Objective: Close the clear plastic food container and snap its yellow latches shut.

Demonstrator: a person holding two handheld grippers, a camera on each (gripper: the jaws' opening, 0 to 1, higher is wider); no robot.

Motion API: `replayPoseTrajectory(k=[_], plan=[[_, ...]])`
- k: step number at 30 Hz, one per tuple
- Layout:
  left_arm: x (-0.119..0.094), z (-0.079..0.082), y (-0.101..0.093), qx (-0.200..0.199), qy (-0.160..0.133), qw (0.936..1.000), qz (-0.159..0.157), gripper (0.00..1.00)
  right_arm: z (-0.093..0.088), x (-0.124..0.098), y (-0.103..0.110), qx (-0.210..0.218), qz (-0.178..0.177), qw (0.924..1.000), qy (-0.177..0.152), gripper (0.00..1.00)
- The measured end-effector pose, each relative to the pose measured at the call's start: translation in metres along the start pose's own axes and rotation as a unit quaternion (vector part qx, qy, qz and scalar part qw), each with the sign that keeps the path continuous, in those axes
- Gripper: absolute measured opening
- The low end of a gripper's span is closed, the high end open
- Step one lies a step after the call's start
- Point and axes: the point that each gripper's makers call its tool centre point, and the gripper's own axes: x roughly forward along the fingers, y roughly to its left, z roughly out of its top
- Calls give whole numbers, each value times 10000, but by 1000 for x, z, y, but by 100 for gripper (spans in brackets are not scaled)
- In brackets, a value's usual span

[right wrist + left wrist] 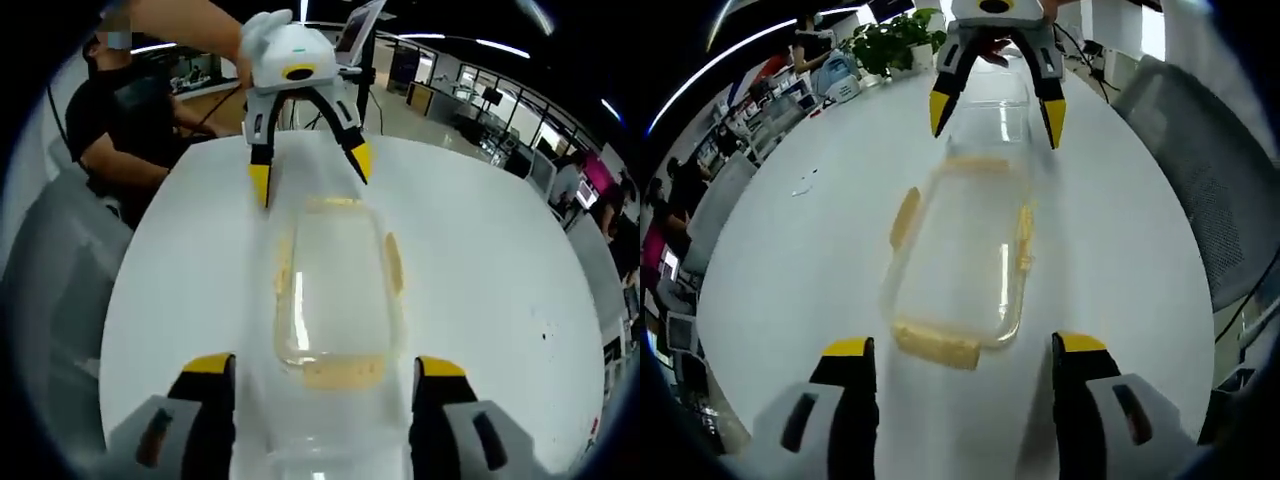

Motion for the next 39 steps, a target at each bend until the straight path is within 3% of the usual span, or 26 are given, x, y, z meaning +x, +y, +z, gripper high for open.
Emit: replayPoseTrajectory(k=[8,15,21,28,39], plan=[[6,-4,5,269,205,9993,-150,69,1,10,0,34,100,9999,99,71],[11,-15,12,649,487,9966,-164,64,-9,17,-4,43,88,9993,370,69],[13,-15,13,588,458,9968,-303,63,-12,20,-8,80,99,9990,426,68],[15,-12,16,781,515,9947,-431,60,-14,25,-7,127,180,9987,465,68],[18,-15,11,571,525,9930,-887,53,-19,30,-6,59,194,9980,595,63]])
